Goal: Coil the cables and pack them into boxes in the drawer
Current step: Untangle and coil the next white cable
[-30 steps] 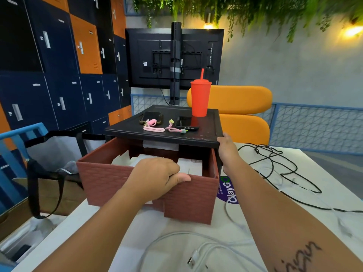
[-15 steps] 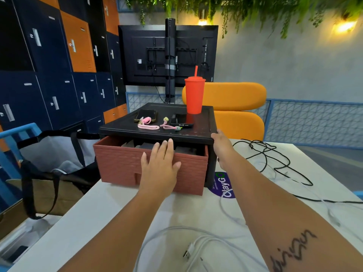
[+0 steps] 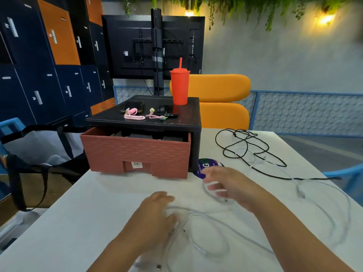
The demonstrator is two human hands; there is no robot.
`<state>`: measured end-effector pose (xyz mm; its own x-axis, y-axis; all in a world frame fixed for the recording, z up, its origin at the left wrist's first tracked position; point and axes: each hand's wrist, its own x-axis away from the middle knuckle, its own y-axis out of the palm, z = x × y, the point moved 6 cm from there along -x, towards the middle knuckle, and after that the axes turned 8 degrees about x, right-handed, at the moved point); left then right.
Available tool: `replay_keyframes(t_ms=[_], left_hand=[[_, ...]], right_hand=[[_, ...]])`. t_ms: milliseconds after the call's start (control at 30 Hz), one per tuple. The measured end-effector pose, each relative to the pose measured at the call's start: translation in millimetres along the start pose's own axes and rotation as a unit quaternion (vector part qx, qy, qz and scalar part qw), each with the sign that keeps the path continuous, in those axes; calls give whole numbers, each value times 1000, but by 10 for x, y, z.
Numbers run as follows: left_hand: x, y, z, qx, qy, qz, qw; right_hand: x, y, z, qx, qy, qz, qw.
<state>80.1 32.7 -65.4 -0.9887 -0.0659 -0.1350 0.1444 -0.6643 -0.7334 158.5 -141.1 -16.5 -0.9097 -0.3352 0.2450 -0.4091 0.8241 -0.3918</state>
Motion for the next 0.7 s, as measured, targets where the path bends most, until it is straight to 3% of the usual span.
replay_keyframes(t_ms=[67,200,367,467,533,600,700], left_hand=[[165,50,17,6,9,11,1000],[455,110,76,30,15,9,999],[725,259,4,61,-10,0,998],[792,326,-9,-17,-20,-4,1000],[805,355,-6,-59,-31,-14,998],[817,410,15,-108,-35,-50,992],[834,443,30,-149,-41,-98,983]], right_hand=[[304,17,115,54,-42,-27,997],[857,120,494,207,-119,-7,971],[1312,345,816,321,-136,-21,937],[1366,462,965,421,-119,-51,898],[1370,536,971,518,-146,14,843],[1524,441,807,476,-201,105,850],[1722,229,740,322,-194,195,906]])
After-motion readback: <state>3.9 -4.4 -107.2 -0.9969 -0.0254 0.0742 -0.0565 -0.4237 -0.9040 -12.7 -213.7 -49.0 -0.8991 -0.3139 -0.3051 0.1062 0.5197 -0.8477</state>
